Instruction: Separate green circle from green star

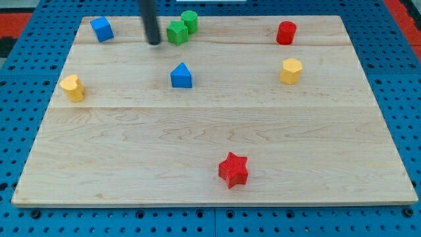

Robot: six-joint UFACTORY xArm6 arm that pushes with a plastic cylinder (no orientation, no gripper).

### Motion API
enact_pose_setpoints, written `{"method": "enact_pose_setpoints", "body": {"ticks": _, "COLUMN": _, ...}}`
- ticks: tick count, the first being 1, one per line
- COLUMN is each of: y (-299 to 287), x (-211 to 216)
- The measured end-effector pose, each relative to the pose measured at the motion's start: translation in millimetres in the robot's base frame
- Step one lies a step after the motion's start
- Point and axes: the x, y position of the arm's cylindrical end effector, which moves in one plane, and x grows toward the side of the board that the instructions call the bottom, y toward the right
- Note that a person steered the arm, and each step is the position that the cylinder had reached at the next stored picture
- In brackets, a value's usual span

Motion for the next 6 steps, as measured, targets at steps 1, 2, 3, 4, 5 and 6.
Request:
{"method": "enact_pose_setpoints", "body": {"ticks": 1, "y": -7, "x": -11}}
{"method": "enact_pose_setpoints", "body": {"ticks": 2, "y": -34, "x": -14}}
{"method": "enact_pose_setpoints", "body": {"ticks": 3, "y": -48, "x": -53}}
{"method": "enact_pose_setpoints", "body": {"ticks": 4, "y": -12, "x": -73}}
{"method": "enact_pose_setpoints", "body": {"ticks": 5, "y": 8, "x": -74}}
{"method": "enact_pose_setpoints", "body": {"ticks": 6, "y": 11, "x": -74}}
